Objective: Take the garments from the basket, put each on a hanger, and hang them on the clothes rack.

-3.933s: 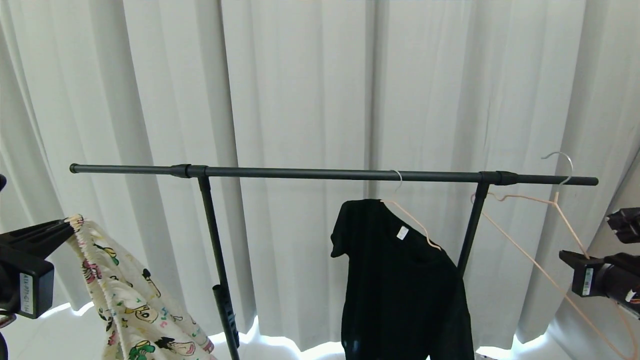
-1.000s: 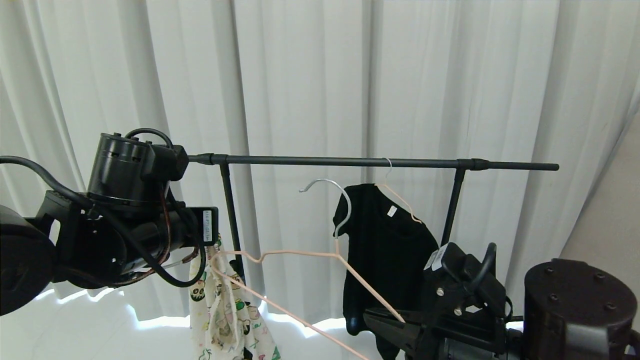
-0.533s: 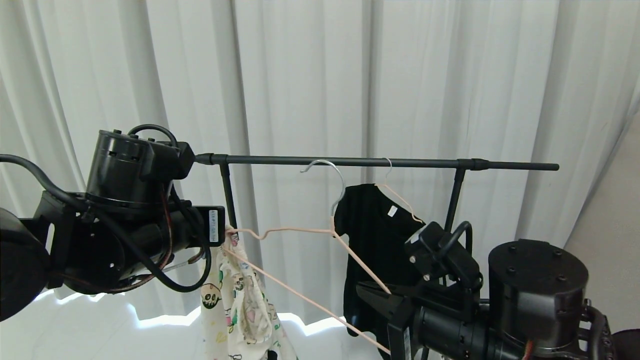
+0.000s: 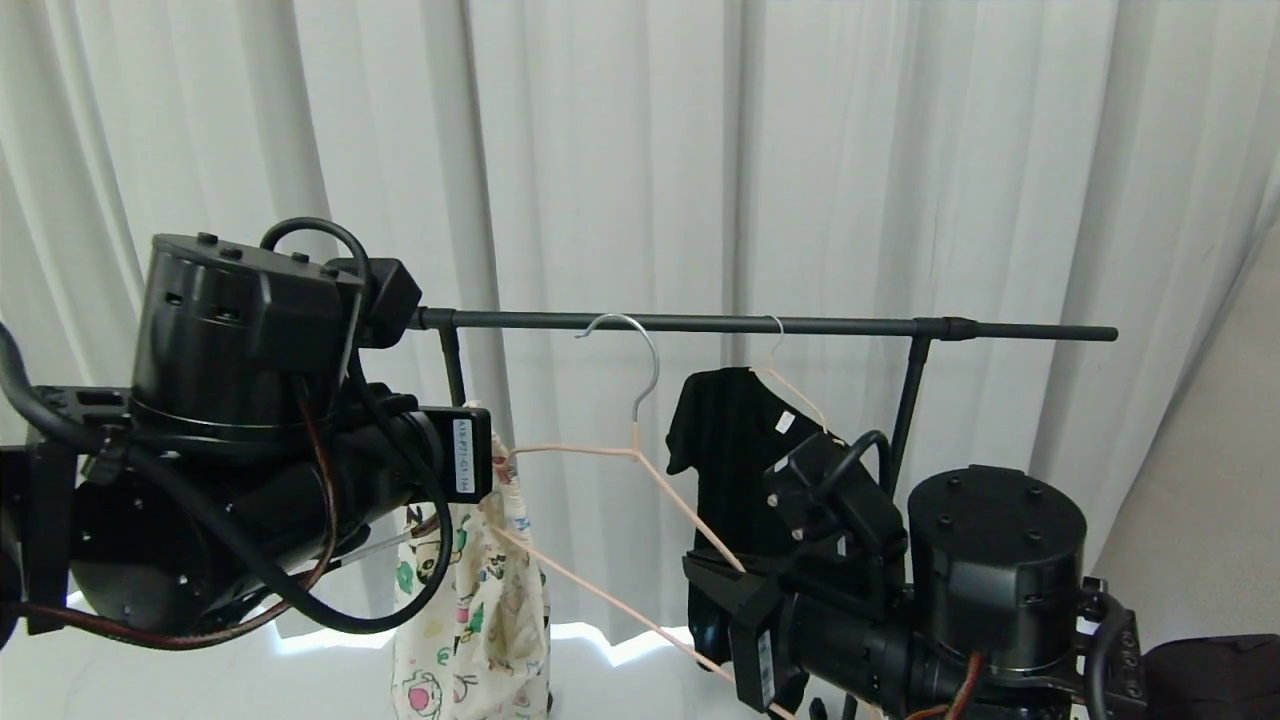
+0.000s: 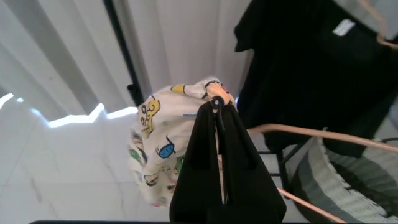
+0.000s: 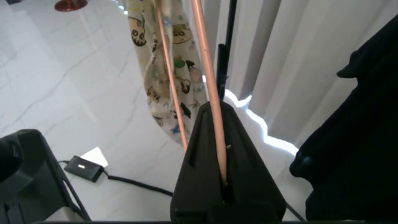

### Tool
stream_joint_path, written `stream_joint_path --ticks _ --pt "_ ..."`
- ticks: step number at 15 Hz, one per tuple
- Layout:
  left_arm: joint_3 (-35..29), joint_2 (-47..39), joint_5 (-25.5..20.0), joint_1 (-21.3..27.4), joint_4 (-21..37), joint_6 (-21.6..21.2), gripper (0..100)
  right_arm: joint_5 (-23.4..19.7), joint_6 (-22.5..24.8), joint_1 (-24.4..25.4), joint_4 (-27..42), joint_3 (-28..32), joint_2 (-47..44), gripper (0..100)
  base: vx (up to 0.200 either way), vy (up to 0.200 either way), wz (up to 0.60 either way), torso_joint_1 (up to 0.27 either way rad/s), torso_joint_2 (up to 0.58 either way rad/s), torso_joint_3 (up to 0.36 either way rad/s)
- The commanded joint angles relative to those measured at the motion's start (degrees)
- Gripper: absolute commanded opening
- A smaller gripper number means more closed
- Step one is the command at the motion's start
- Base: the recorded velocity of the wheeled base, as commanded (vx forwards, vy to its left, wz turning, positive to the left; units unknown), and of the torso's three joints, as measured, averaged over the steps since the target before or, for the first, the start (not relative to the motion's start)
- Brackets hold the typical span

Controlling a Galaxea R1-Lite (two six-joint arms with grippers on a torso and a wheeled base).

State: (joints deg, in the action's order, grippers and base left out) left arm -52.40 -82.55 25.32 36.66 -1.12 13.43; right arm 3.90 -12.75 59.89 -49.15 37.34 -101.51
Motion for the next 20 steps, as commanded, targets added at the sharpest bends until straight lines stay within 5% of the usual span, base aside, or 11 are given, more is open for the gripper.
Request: stream_joint_path --ticks 1,9,20 --pt "-0.87 2.13 0.08 3.33 -0.02 0.01 0 0.14 -0.43 -0.04 -0.07 1.24 -2.29 0 0.000 0.000 0.00 0.000 0.00 0.000" --pt "-4.73 2.31 0.08 9.40 0.07 -0.43 0 1.90 -0.52 0.58 -0.07 4.41 -4.84 0 0.000 0.000 0.00 0.000 0.00 0.000" --pt "-5.52 0.73 1.75 9.84 0.15 -0.60 0 5.33 -0.61 1.81 -1.74 8.36 -5.19 0 0.000 0.000 0.00 0.000 0.00 0.000"
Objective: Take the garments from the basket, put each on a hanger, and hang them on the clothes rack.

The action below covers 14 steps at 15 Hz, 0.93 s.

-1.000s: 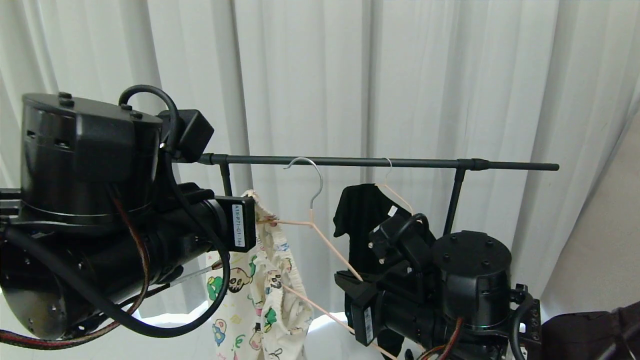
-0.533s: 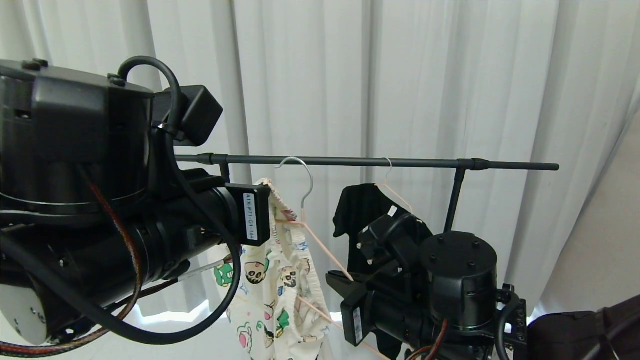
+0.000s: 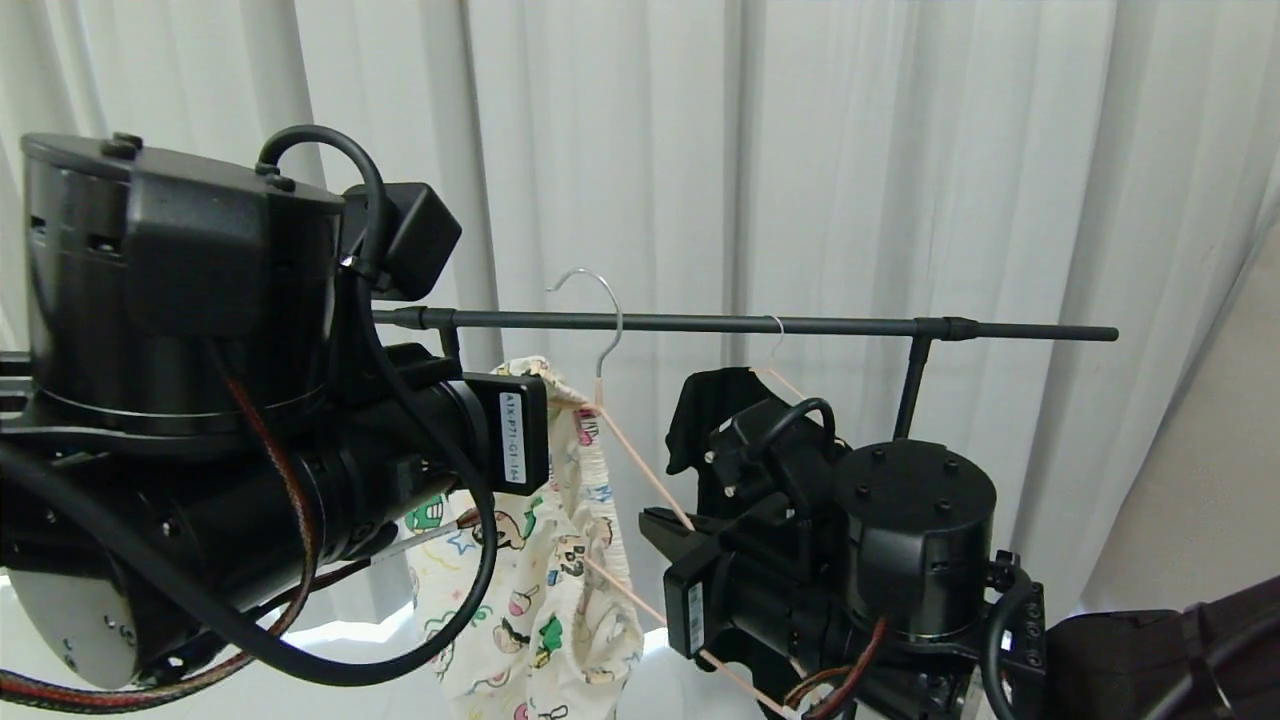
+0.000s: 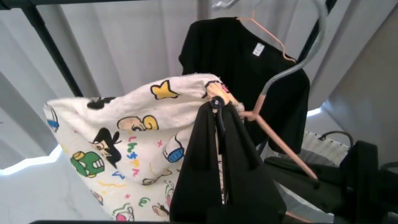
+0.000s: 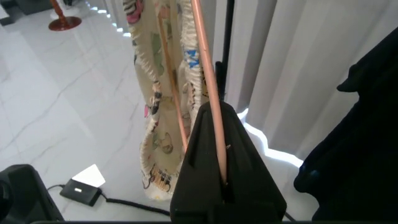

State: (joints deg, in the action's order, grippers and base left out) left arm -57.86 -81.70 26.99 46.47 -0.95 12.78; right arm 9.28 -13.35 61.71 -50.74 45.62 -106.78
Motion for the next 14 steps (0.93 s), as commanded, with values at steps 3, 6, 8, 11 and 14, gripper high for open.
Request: stream_joint_path --ticks 3,6,8,11,14 --pt "0.38 0.14 0.08 -0.06 -0.02 0.14 100 1.80 0.17 -0.27 -0.59 0.17 0.34 0 0.000 0.000 0.00 0.000 0.00 0.000" --pt "1.08 0.40 2.37 -0.15 -0.02 0.14 100 4.43 1.57 -1.06 -3.40 0.09 0.96 0 0.000 0.000 0.00 0.000 0.00 0.000" --pt "2.66 0.75 2.98 -0.06 -0.19 0.14 100 4.79 3.24 -2.03 -4.02 -0.09 1.92 0 0.000 0.000 0.00 0.000 0.00 0.000" --pt "8.29 4.27 2.89 -0.15 -0.19 -2.05 100 4.79 6.93 -3.88 -4.46 -2.11 3.59 0 0.000 0.000 0.00 0.000 0.00 0.000" --pt "16.90 13.41 -3.70 -1.38 -0.28 -9.35 100 3.73 9.66 -4.40 -4.99 -10.11 7.81 0 0.000 0.000 0.00 0.000 0.00 0.000"
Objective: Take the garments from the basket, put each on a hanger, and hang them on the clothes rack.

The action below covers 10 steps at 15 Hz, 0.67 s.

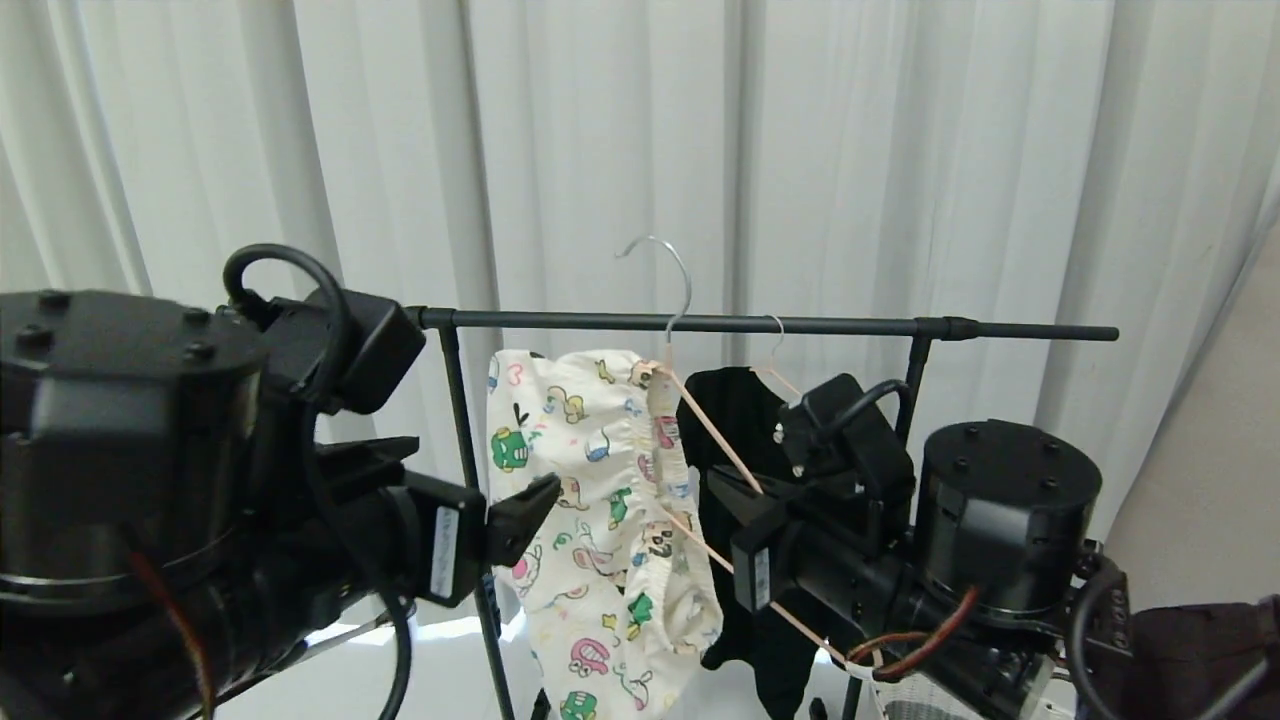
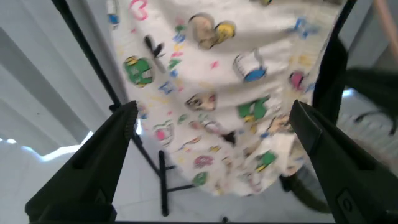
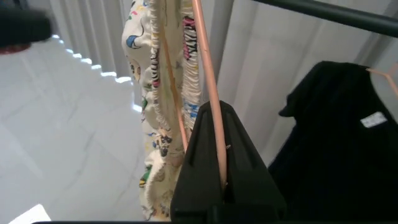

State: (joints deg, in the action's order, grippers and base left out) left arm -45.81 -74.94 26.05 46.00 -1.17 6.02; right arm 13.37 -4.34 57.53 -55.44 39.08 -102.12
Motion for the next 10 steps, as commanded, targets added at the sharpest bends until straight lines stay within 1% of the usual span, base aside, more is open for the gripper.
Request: stream_joint_path --ticks 1,3,4,5,6,7,9,10 --pt "8.11 11.65 -9.62 -3.90 -0.06 -7.16 100 -2.83 1.44 -0.22 -2.48 -8.85 5.70 0 0.000 0.000 0.00 0.000 0.00 0.000" --pt "12.15 16.93 -20.16 -11.28 -0.06 -16.13 100 -8.80 4.69 -0.22 -4.32 -15.97 10.10 0 0.000 0.000 0.00 0.000 0.00 0.000" --pt "13.29 18.16 -24.29 -13.74 -0.06 -19.03 100 -11.00 6.45 -0.22 -4.32 -17.73 11.51 0 0.000 0.000 0.00 0.000 0.00 0.000" --pt "15.05 19.83 -30.62 -15.76 -0.06 -22.63 100 -14.52 10.40 -0.13 -4.32 -19.66 13.18 0 0.000 0.000 0.00 0.000 0.00 0.000" --pt "16.28 20.62 -34.14 -15.76 -0.06 -24.48 100 -16.45 13.22 -0.05 -4.32 -20.63 13.70 0 0.000 0.000 0.00 0.000 0.00 0.000" --pt "17.42 20.97 -36.25 -15.76 -0.06 -25.80 100 -17.94 15.06 0.22 -4.32 -20.98 13.88 0 0.000 0.000 0.00 0.000 0.00 0.000" --pt "19.09 20.97 -39.15 -15.41 -0.06 -28.87 100 -18.91 16.12 1.36 -4.32 -20.80 13.79 0 0.000 0.000 0.00 0.000 0.00 0.000" --pt "19.97 20.88 -41.43 -14.27 -0.06 -30.90 100 -18.91 16.12 2.59 -4.32 -20.54 13.70 0 0.000 0.000 0.00 0.000 0.00 0.000"
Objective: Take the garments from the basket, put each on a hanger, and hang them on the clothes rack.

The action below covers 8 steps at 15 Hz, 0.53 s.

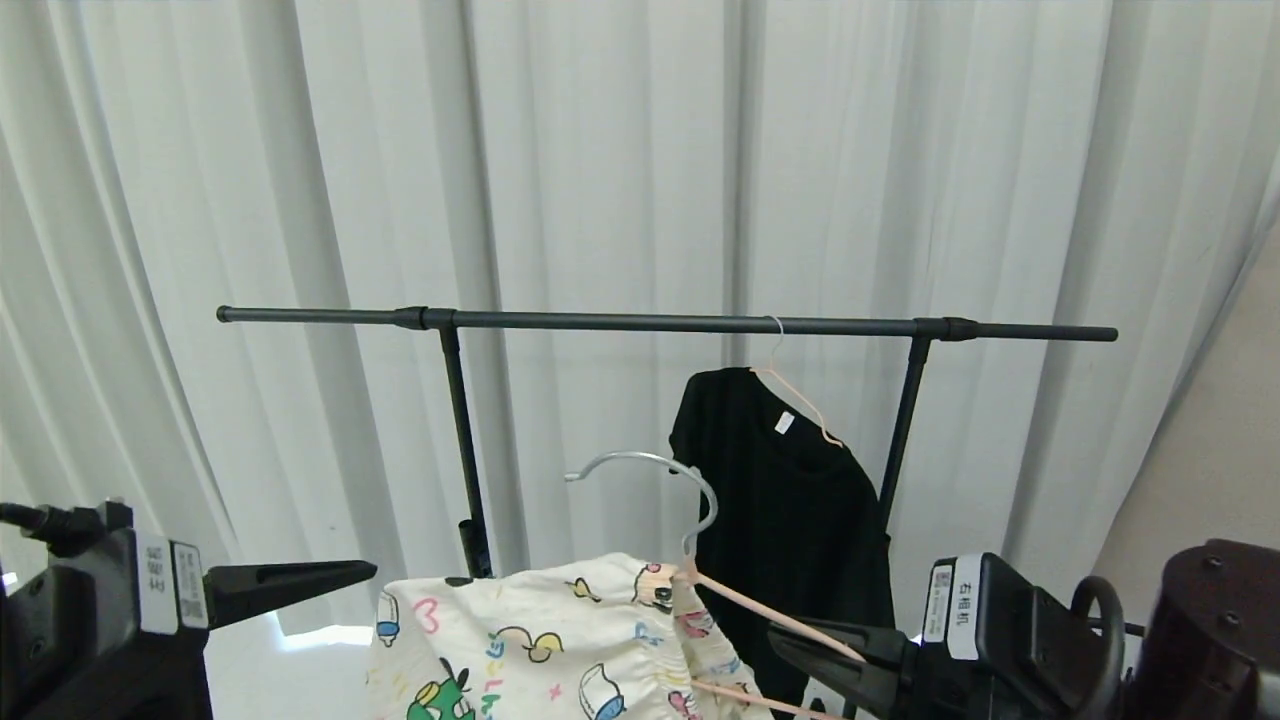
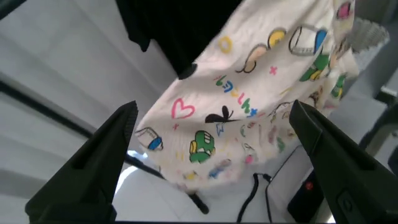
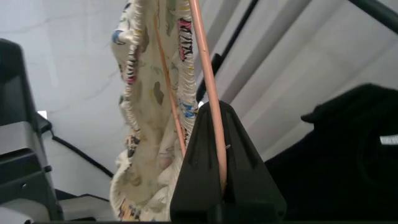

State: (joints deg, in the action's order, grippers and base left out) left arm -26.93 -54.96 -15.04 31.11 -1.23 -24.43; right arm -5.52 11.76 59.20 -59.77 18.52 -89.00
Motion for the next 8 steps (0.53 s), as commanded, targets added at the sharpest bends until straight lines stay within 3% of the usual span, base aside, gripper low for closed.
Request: stream_joint_path --ticks 1,8 --pt "1.09 0.38 -1.48 1.58 0.00 -1.23 100 -0.01 0.01 1.80 0.00 -0.24 0.67 0 0.000 0.000 0.00 0.000 0.00 0.000" --pt "-2.34 -4.90 -1.57 6.59 -0.26 -1.32 100 0.07 2.21 6.98 0.00 0.12 0.50 0 0.000 0.000 0.00 0.000 0.00 0.000"
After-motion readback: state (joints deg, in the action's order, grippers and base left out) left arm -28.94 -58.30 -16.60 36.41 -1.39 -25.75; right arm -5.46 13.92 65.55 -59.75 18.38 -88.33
